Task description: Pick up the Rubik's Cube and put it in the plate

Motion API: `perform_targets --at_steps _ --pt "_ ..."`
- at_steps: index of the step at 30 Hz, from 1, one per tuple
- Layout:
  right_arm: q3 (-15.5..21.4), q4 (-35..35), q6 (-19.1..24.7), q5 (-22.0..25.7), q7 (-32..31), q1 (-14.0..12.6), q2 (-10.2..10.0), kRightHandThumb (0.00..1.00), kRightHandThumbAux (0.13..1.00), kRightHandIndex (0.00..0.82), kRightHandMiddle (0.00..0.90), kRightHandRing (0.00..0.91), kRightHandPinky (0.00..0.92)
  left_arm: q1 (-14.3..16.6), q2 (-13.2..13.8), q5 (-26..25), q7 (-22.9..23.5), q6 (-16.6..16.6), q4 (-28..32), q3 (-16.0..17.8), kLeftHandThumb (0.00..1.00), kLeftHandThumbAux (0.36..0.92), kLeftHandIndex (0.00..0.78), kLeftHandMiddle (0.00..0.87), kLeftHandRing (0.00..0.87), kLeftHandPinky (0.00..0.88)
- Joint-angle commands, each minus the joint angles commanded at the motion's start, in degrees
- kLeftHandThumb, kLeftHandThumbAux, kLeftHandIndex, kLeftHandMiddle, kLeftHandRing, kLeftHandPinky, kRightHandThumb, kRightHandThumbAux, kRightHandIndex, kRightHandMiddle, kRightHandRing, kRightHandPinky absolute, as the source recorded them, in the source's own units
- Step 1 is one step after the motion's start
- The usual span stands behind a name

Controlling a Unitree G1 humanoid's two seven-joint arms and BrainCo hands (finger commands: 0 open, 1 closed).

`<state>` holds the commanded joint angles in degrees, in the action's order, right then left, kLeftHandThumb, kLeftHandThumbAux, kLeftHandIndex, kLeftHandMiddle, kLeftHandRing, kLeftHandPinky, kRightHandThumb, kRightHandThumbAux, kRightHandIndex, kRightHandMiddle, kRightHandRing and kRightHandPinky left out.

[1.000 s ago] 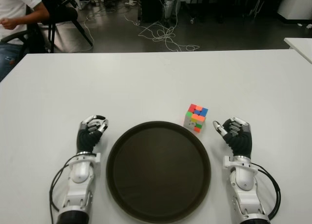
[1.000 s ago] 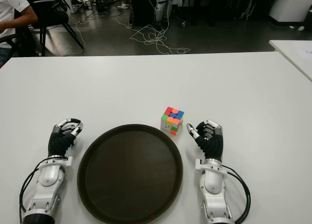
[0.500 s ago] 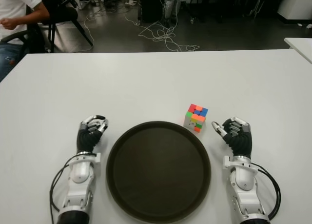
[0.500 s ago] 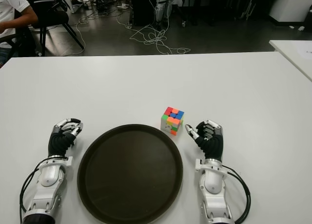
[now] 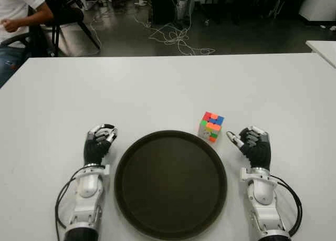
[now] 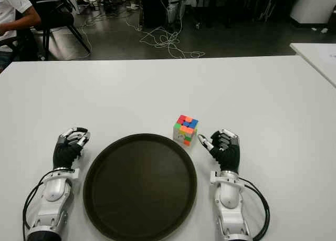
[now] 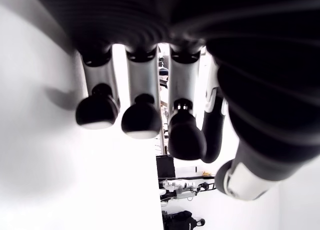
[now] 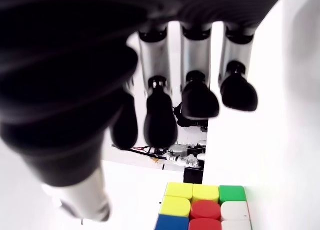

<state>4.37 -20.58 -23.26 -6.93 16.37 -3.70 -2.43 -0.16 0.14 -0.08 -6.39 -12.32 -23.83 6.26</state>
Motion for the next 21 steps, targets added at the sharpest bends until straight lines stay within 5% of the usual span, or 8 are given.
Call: perform_targets --at_steps 4,6,14,16,21 --pt "0.3 -2.6 -3.8 -1.4 1.6 1.3 0.7 0.013 0.763 0.369 0.414 0.438 0.423 0.4 -1.2 -0.3 -2.6 -1.4 -0.6 1.4 0.701 0.709 0.439 0.772 0.790 0.763" --pt "0.2 -3.8 -5.3 -2.1 2.1 1.8 1.3 0.007 0.743 0.299 0.339 0.360 0.350 0.7 -1.7 -0.2 -3.8 -2.5 -1.2 1.9 0.701 0.710 0.437 0.740 0.756 0.727" --pt "-1.3 -7.8 -9.1 -5.9 4.4 2.9 3.2 0.000 0.665 0.029 0.049 0.051 0.044 2.1 -1.9 2.1 -7.7 -9.7 -5.8 2.4 0.676 0.721 0.407 0.303 0.326 0.296" --pt "-1.7 -8.3 -9.8 -6.7 5.0 3.0 3.6 0.000 0.643 0.012 0.020 0.020 0.017 2.3 -1.5 3.1 -8.1 -11.8 -7.1 2.0 0.382 0.693 0.222 0.209 0.227 0.202" --pt "-2.2 -9.1 -11.3 -8.1 6.5 3.3 4.0 0.000 0.594 0.001 0.003 0.003 0.002 2.8 -0.2 5.4 -9.0 -16.5 -10.0 1.2 0.170 0.647 0.038 0.070 0.080 0.082"
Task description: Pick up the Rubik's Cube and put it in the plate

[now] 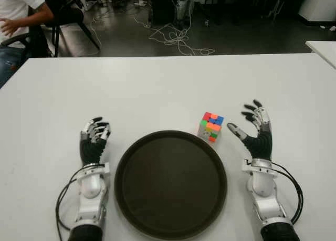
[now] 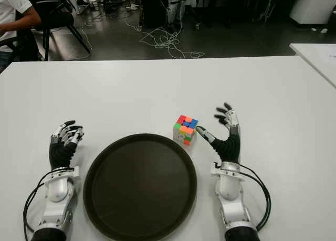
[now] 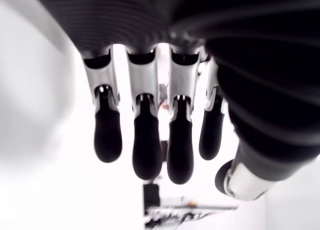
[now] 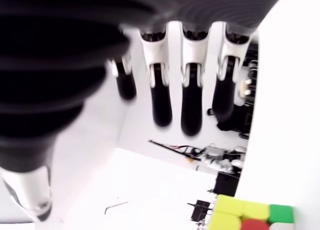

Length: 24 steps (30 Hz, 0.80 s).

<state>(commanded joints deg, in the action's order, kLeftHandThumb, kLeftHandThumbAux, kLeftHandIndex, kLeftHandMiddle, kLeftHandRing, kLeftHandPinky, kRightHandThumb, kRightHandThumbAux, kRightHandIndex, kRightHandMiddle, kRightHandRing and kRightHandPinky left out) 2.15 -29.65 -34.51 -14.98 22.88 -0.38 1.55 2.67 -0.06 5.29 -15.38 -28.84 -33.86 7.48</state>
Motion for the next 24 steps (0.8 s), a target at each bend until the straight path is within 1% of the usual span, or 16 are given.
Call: perform_targets --at_steps 1,4,7,11,15,18,22,24 --pt "-0.1 0.0 -0.2 -0.3 0.3 0.0 0.0 0.000 0.582 0.001 0.002 0.002 0.001 0.1 0.4 0.4 -0.2 -0.6 -0.6 -0.1 0.148 0.637 0.024 0.045 0.051 0.063" --pt "-0.5 0.2 -0.5 -1.2 0.9 0.0 0.3 0.000 0.563 0.000 0.000 0.000 0.000 0.5 1.0 1.1 -0.6 -1.6 -1.9 -0.5 0.125 0.626 0.007 0.014 0.016 0.038" --pt "-0.8 0.1 -0.7 -1.7 1.2 0.0 0.7 0.000 0.550 0.000 0.000 0.000 0.000 0.8 1.2 1.2 -0.8 -1.9 -2.7 -0.7 0.121 0.618 0.002 0.004 0.005 0.024" --pt "-1.5 1.0 0.3 -1.9 0.2 -0.4 1.3 0.000 0.546 0.000 0.000 0.000 0.000 1.3 1.7 1.4 -1.0 -1.7 -3.6 -0.8 0.128 0.612 0.000 0.001 0.001 0.020" --pt "-1.8 1.5 1.3 -1.8 -0.5 -0.6 1.7 0.000 0.564 0.000 0.000 0.000 0.000 1.4 2.1 1.8 -1.3 -1.5 -4.0 -1.1 0.148 0.623 0.000 0.000 0.000 0.024" --pt "-2.0 2.7 2.3 -1.4 -1.4 -0.9 2.0 0.000 0.593 0.000 0.000 0.000 0.000 1.6 2.3 1.9 -1.0 -1.4 -4.4 -1.5 0.168 0.631 0.000 0.007 0.006 0.034" --pt "-2.1 3.6 3.3 -0.8 -2.7 -1.2 2.2 0.005 0.647 0.000 0.000 0.000 0.000 1.7 2.4 1.5 -0.6 -1.3 -4.7 -1.8 0.225 0.639 0.044 0.058 0.060 0.074" --pt "-2.2 4.2 4.0 -0.8 -3.2 -1.4 2.4 0.006 0.658 0.000 0.000 0.000 0.000 1.9 2.4 1.3 -0.5 -1.3 -5.1 -1.9 0.237 0.639 0.053 0.068 0.070 0.083"
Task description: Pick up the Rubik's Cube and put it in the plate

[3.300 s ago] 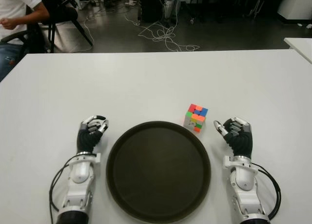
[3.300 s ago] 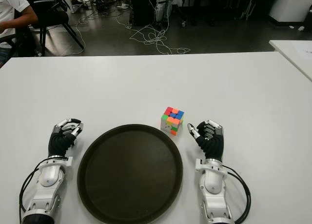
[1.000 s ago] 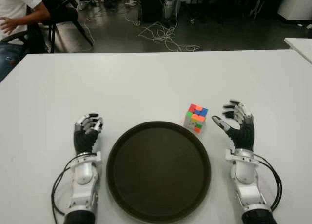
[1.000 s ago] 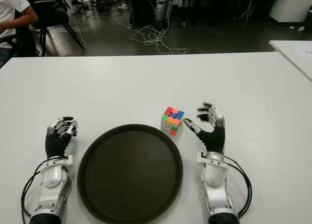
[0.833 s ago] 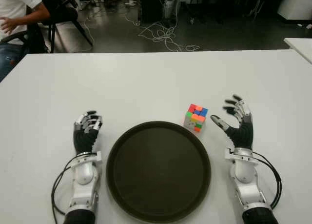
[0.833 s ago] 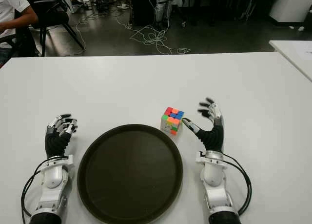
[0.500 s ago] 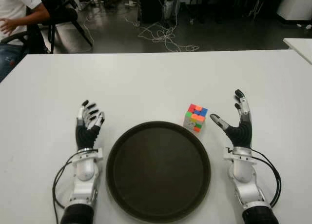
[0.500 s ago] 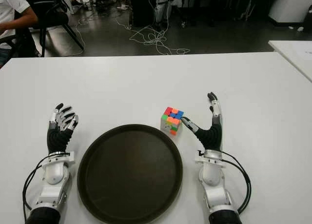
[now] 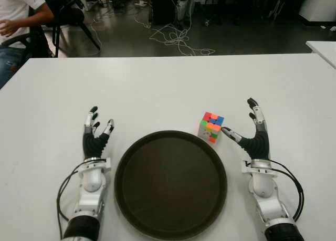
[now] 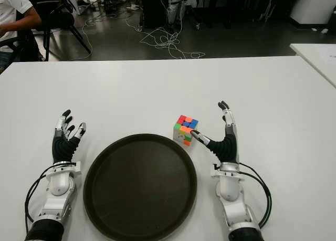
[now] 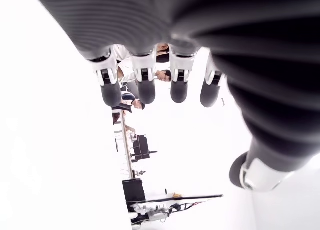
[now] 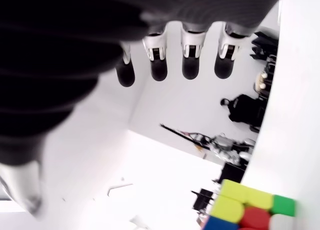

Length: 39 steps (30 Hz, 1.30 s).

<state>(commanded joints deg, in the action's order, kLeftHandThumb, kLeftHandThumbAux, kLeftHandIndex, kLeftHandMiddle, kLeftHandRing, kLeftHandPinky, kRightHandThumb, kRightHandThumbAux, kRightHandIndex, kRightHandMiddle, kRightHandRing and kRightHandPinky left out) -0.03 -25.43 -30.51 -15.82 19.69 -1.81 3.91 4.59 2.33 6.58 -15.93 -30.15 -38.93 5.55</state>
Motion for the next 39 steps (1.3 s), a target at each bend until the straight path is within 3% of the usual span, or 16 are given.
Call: perform_targets --at_steps 6,10,11,15,19,23,39 --pt "-1.1 1.7 3.9 -4.3 0.1 -0.3 2.2 0.047 0.681 0.000 0.000 0.000 0.000 0.5 -0.1 -0.5 0.3 0.3 -1.4 -0.1 0.359 0.670 0.166 0.173 0.180 0.172" --pt "-2.2 2.6 5.9 -7.6 0.8 0.3 3.8 0.101 0.646 0.000 0.000 0.000 0.000 0.6 -0.2 -0.5 0.3 0.4 -1.8 -0.2 0.417 0.684 0.217 0.207 0.212 0.193" --pt "-2.4 3.0 6.4 -8.2 0.8 0.3 4.1 0.134 0.633 0.000 0.000 0.000 0.000 0.7 -0.2 -0.6 0.3 0.4 -2.0 -0.2 0.515 0.694 0.286 0.216 0.219 0.198" --pt "-2.7 14.2 14.7 -10.5 -4.1 -1.3 6.0 0.215 0.583 0.000 0.000 0.000 0.000 0.7 -0.5 -0.9 0.8 0.6 -1.9 -0.3 0.654 0.709 0.382 0.228 0.233 0.213" --pt "-3.1 22.2 22.8 -14.3 -8.0 -2.1 7.1 0.266 0.538 0.000 0.000 0.000 0.000 0.6 -0.5 -1.1 1.1 0.7 -2.0 -0.4 0.683 0.712 0.402 0.234 0.247 0.234" --pt "-3.8 27.0 29.6 -20.2 -11.1 -0.8 8.5 0.284 0.496 0.000 0.000 0.000 0.009 0.8 -0.6 -1.8 1.9 0.3 -2.7 -0.3 0.690 0.713 0.405 0.240 0.256 0.247" --pt "-5.9 34.8 36.9 -28.3 -17.2 1.1 15.6 0.246 0.462 0.000 0.000 0.000 0.014 1.5 -0.9 -3.7 4.3 -1.7 -5.1 -0.1 0.699 0.711 0.412 0.285 0.303 0.319"
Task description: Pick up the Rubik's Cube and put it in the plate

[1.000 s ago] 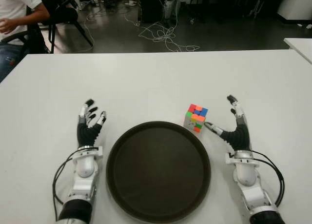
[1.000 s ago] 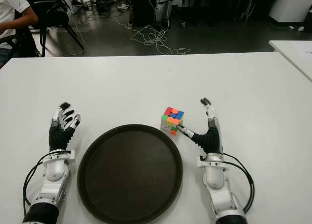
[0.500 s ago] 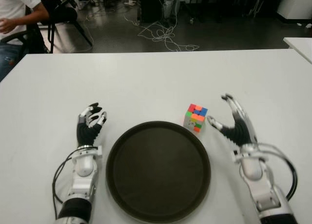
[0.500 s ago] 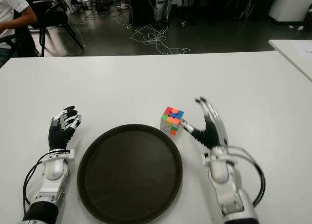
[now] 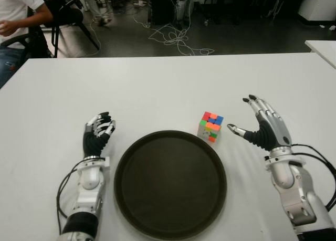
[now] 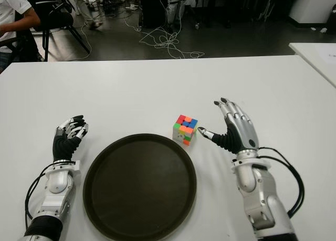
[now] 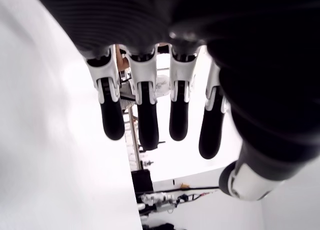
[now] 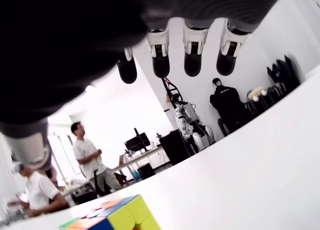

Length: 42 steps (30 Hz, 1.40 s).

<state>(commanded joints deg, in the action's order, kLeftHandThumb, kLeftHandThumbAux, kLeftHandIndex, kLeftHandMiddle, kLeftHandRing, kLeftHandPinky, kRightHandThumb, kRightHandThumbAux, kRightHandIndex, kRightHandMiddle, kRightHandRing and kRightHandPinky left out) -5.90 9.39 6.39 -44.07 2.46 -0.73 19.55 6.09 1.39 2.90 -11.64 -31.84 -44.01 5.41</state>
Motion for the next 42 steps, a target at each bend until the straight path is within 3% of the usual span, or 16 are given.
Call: perform_targets --at_steps 5,11,33,42 --pt "-1.2 3.2 3.2 -1.6 -4.7 1.9 0.9 0.234 0.457 0.000 0.000 0.000 0.002 0.0 -0.4 -1.3 1.3 0.1 0.1 0.2 0.701 0.711 0.413 0.286 0.309 0.332" --pt "-2.2 3.8 4.2 -2.1 -6.5 3.2 1.6 0.203 0.451 0.000 0.000 0.000 0.000 -0.2 -0.7 -2.1 2.3 0.7 0.9 0.1 0.702 0.712 0.414 0.292 0.318 0.344" --pt "-5.4 0.2 2.1 -2.5 -9.7 8.2 6.2 0.154 0.480 0.000 0.000 0.000 0.055 -1.5 -2.0 -4.0 4.0 2.3 4.3 0.2 0.705 0.711 0.416 0.316 0.343 0.382" --pt "-7.7 0.3 4.8 -4.0 -13.7 12.1 5.5 0.149 0.467 0.000 0.000 0.000 0.020 -2.1 -2.5 -3.6 4.1 2.9 5.9 0.0 0.703 0.712 0.414 0.323 0.354 0.403"
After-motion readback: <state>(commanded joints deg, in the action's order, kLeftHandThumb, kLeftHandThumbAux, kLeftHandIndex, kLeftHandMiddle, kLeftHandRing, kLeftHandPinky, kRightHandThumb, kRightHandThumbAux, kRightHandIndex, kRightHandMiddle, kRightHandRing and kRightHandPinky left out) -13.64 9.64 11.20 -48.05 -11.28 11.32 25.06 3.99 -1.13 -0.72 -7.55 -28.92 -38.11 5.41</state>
